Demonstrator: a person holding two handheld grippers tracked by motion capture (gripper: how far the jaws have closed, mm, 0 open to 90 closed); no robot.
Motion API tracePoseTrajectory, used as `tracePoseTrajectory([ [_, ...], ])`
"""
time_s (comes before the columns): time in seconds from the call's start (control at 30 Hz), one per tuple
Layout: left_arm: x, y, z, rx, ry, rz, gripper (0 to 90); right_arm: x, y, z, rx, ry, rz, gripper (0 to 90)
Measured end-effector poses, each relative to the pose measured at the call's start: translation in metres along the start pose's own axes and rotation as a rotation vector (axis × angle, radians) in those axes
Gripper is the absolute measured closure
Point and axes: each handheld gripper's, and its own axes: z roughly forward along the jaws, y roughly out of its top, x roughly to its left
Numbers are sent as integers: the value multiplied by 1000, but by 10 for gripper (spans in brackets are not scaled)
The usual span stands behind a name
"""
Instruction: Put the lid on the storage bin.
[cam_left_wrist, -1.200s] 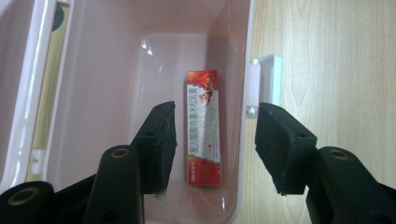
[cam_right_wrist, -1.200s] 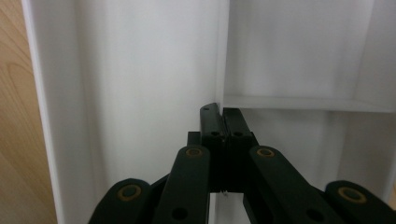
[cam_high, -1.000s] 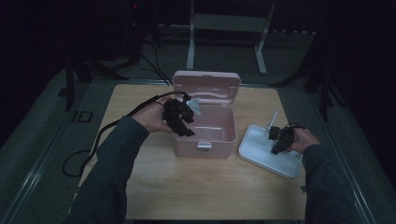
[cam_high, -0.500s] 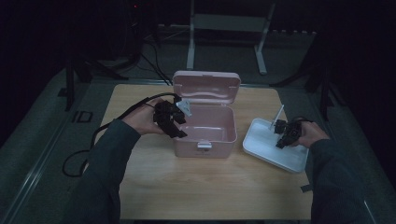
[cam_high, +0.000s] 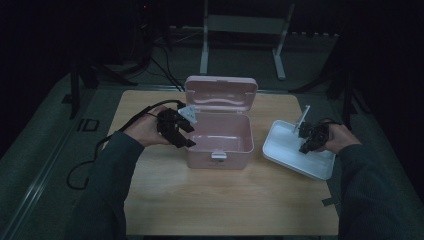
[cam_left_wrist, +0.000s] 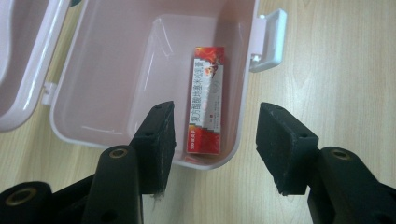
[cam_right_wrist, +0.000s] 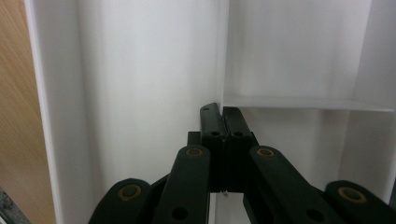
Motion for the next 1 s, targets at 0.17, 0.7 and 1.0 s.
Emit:
tracePoseTrajectory([
  [0.17, 1, -4, 1, 1, 14, -9, 465, 0, 3, -7, -6, -13, -16, 897],
  [0.7, 22, -27, 4, -91, 130, -153, 422, 3, 16, -26, -34, -26, -55, 897],
  [1.0, 26, -36, 7, -153, 176, -195, 414, 5, 25, -34, -68, -21, -67, 897],
])
